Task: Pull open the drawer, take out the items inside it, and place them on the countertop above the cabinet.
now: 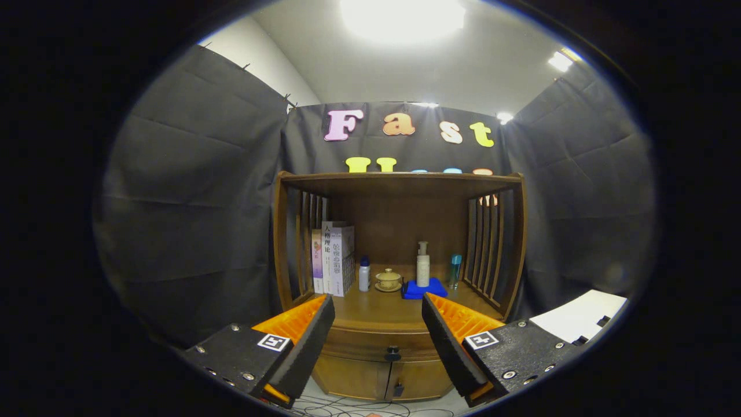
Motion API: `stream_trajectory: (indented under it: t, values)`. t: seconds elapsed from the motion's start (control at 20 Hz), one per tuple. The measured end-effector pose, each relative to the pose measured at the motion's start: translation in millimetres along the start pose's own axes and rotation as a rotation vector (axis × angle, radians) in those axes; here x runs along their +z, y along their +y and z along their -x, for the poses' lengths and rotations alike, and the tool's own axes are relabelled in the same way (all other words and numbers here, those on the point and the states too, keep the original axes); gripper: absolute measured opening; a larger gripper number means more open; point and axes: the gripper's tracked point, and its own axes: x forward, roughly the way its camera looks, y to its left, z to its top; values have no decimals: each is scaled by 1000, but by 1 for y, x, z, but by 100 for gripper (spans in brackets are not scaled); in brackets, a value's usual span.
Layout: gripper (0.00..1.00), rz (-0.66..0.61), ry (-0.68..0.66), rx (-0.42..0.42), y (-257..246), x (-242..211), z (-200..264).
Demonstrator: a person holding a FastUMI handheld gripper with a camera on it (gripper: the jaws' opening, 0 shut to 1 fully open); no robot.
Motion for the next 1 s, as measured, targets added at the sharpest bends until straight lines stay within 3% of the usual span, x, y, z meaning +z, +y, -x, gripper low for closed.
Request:
stream_trajectory:
  t: [0.2, 0.5, 1.0]
  values:
    - [95, 83, -12, -19, -22, -11, -21]
    - [95, 23, -23, -28, -32, -43, -49]
    - [95, 101, 120, -46, -16, -172, -111]
